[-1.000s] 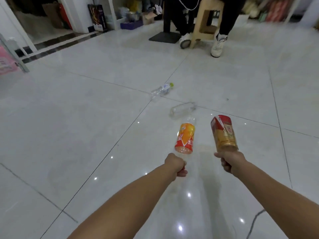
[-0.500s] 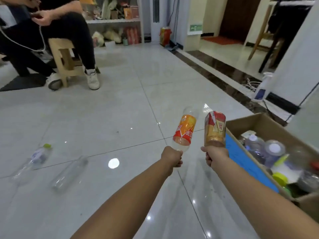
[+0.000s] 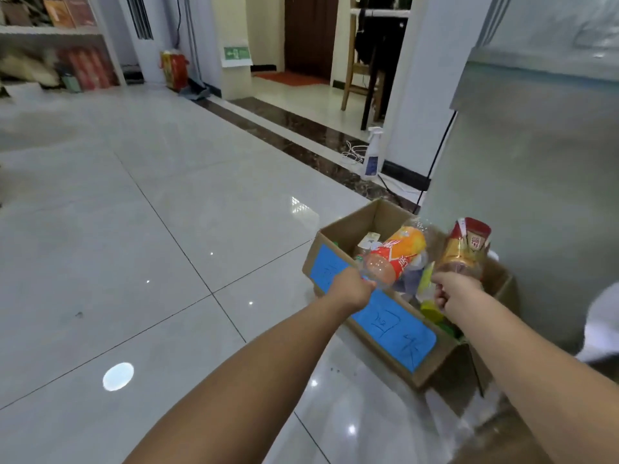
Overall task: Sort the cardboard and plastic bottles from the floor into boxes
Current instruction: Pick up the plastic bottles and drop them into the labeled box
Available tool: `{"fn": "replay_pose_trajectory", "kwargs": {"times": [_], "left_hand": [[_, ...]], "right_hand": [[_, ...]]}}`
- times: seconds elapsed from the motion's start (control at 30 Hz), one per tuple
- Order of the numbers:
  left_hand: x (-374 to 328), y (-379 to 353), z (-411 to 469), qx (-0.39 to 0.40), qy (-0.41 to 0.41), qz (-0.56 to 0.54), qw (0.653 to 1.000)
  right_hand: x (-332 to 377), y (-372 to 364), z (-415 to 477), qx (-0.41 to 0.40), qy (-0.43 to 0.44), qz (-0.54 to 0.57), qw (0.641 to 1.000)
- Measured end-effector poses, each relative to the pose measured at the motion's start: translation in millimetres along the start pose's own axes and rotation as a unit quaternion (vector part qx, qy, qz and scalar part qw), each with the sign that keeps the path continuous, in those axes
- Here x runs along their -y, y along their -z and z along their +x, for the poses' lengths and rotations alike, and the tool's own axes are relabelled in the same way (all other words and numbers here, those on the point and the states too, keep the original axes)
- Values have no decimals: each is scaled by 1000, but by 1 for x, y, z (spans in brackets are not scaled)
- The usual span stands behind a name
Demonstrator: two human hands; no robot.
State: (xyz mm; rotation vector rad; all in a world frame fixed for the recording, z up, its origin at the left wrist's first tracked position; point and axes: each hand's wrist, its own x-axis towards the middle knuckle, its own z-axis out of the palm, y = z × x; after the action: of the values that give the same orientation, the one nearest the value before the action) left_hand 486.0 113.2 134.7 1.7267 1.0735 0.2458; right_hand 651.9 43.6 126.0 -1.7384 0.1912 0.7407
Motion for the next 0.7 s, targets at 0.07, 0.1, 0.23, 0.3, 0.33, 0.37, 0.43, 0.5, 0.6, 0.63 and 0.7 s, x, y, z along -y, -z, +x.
{"fn": "replay_pose_trajectory", "kwargs": {"times": [0.07, 0.1, 0.23, 0.3, 0.33, 0.37, 0.43, 0.5, 0.6, 0.63, 0.7], "left_hand": [[-6, -14, -1, 9, 1, 15, 1000], [-7, -20, 2, 9, 0, 21, 1000], [-19, -20, 15, -58, -24, 43, 997], [-21, -13, 28, -91, -33, 43, 994], [-23, -7, 32, -103, -37, 47, 993], [-26, -1, 35, -109, -33, 57, 992], [-30, 8, 42, -124, -32, 80, 989], [-36, 13, 51, -145, -32, 98, 984], [-47, 16, 62, -144, -36, 135, 980], [-48, 14, 67, -142, -34, 149, 978], [-48, 9, 75, -127, -30, 157, 979]], "right_hand": [[-10, 0, 5, 9, -4, -2, 1000], [-14, -1, 7, 18, 0, -17, 1000], [-29, -17, 17, 19, 34, -24, 999], [-27, -26, 19, -5, 64, -27, 998], [-24, -30, 17, -22, 80, -44, 996], [-21, -33, 16, -38, 90, -68, 993], [-12, -39, 8, -52, 115, -115, 985], [-3, -49, 5, -26, 125, -124, 984], [11, -67, 6, 36, 89, -65, 993], [13, -72, 8, 49, 75, -50, 995], [16, -82, 12, 92, 56, -27, 994]]}}
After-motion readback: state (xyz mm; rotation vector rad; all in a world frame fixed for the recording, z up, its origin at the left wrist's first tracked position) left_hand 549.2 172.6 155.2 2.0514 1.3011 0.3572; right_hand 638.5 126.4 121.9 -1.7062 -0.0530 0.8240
